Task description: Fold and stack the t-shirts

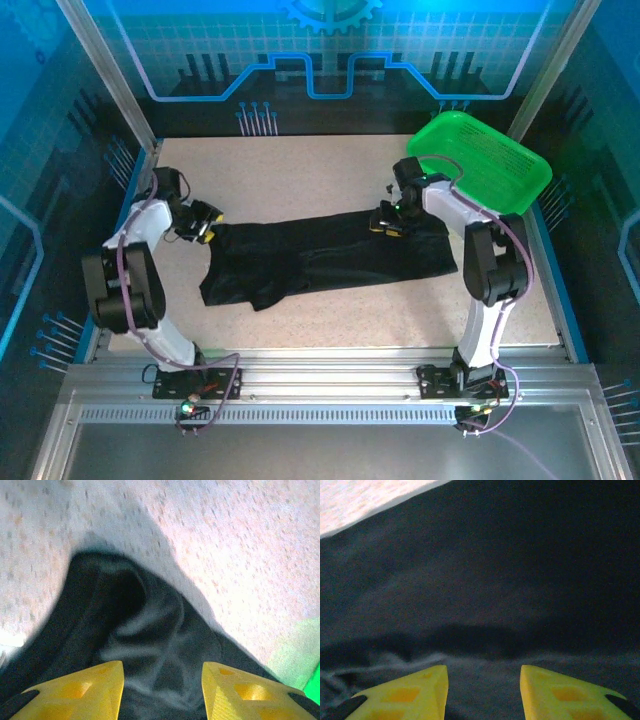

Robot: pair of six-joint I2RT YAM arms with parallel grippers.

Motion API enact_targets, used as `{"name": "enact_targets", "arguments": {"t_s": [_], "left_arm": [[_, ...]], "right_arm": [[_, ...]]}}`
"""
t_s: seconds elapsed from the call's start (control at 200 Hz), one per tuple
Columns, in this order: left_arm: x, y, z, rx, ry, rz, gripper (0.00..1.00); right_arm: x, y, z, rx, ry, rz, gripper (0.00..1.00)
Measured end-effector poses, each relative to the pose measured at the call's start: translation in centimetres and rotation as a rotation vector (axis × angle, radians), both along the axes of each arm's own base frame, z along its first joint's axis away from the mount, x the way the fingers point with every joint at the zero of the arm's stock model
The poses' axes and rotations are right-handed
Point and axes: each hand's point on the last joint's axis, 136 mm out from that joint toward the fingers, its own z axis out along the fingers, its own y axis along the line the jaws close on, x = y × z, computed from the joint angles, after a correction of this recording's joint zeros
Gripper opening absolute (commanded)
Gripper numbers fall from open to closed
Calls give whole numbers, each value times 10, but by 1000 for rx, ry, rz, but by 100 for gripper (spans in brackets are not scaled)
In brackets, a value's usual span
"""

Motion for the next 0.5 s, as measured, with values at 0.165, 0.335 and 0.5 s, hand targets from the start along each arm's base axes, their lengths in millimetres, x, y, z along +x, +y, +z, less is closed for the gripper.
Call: {"name": "enact_targets", "arguments": {"t_s": [0.165,0.335,0.5], "left_arm": [[11,5,-27,7,37,-51,44],[11,8,-30,32,29,-79,36],[17,15,-31,45,0,-80,13]], "right_arm": [[7,-21,-24,-77,65,-42,43],[0,-31,-38,-133,116,-50,43],[-1,-34,-40,-151,122,-53,43]]}}
